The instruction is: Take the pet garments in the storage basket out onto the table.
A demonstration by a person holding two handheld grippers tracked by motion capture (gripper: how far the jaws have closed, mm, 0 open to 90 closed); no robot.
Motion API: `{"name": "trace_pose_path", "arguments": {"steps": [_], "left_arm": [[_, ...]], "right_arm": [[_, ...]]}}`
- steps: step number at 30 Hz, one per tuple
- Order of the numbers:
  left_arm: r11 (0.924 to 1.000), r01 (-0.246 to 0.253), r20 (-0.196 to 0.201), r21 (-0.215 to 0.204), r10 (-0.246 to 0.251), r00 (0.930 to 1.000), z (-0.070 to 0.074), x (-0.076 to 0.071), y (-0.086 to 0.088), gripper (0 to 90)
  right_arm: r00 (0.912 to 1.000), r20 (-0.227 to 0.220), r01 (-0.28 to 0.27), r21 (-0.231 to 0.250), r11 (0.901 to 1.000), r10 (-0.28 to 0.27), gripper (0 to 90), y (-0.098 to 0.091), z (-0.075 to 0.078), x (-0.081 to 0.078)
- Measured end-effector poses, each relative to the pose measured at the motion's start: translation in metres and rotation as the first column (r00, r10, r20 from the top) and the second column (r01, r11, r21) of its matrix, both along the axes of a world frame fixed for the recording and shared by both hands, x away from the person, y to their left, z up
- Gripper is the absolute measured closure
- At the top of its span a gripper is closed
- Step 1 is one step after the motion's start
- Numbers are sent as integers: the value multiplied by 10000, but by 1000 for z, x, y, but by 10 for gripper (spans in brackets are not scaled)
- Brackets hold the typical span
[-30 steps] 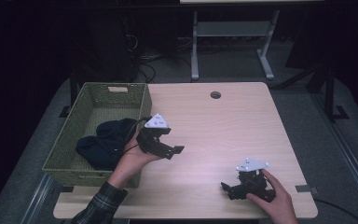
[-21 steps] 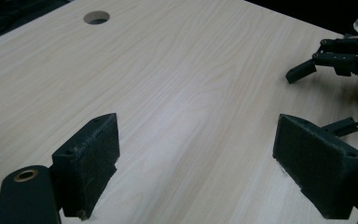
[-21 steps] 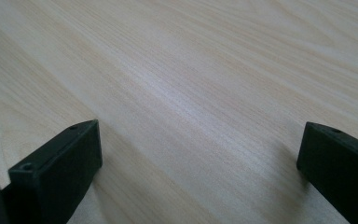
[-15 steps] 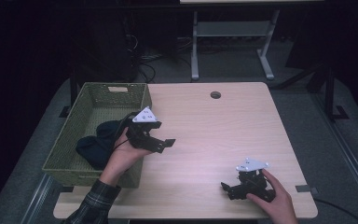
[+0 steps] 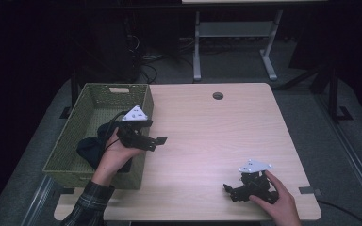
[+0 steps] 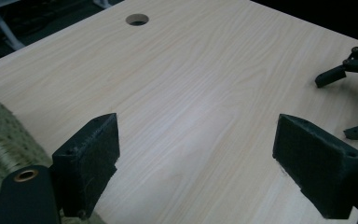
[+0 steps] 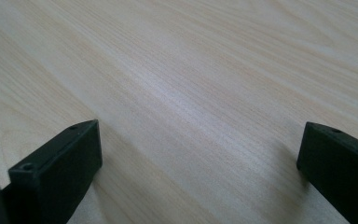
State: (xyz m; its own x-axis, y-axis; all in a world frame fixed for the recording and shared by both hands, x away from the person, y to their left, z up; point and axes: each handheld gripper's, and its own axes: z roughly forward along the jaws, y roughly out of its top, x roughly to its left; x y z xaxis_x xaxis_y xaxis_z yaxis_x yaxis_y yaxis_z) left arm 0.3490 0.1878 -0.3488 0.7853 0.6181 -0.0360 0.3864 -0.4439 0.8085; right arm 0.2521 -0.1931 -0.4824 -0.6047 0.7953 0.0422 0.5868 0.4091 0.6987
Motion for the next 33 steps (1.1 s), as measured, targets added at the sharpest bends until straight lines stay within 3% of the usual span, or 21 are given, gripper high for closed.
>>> {"name": "trace_pose_path", "arguments": {"steps": [15, 33], "left_arm": [[9967, -812, 25, 20, 812, 9967, 1, 5, 32, 142], [9848, -1734, 111, 70, 1733, 9848, 2, 8, 69, 143]], "right_arm": [[10000, -13, -1, -8, 10000, 1, 0, 0, 0, 0], [10000, -16, -2, -15, 10000, 2, 0, 0, 0, 0]]}}
